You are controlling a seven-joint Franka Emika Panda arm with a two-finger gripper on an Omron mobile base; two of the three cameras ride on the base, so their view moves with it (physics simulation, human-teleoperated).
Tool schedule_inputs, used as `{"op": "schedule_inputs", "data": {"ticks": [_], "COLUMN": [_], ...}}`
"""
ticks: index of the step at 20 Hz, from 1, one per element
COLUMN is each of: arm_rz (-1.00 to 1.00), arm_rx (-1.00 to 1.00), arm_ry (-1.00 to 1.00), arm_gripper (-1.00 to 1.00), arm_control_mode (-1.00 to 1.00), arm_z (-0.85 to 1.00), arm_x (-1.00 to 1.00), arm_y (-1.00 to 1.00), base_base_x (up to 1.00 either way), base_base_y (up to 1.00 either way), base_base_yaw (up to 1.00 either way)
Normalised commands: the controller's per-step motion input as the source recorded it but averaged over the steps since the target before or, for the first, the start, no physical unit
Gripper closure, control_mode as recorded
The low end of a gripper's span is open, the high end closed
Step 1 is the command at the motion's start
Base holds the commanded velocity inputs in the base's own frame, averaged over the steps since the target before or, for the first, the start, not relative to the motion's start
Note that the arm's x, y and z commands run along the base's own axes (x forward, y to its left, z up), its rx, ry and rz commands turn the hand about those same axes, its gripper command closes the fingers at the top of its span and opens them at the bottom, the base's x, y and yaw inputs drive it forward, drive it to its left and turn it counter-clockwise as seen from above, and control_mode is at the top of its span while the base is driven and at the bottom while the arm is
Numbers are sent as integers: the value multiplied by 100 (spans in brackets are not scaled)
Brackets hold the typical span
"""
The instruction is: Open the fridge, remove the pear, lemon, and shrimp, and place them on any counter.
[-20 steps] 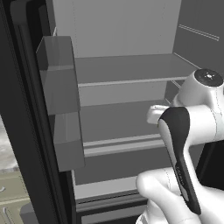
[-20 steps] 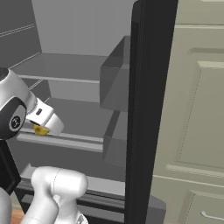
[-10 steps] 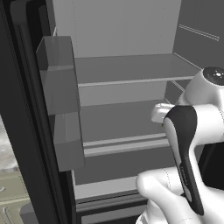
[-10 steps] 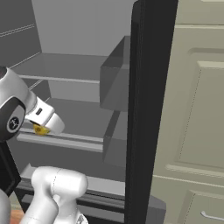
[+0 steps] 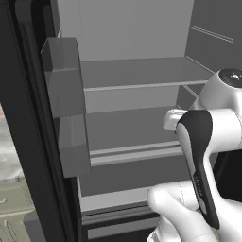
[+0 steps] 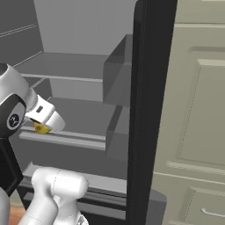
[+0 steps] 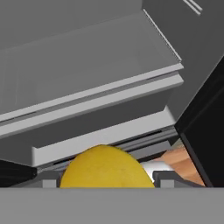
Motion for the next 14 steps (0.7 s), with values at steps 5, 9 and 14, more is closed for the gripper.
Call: {"op": "schedule_inputs", "data": {"ticks": [5, 9, 14], "arm_rz": [0, 0, 0], "arm_rx": [0, 0, 0], "arm_ry": [0, 0, 0], "arm_gripper": [100, 100, 100], "arm_control_mode": [100, 100, 100], "arm_z": [0, 0, 0], "arm_x": [0, 0, 0], "arm_y": [0, 0, 0], "base_base_x": [-99, -94, -55], "base_base_y": [3, 27, 65], "base_base_yaw": [0, 0, 1]}}
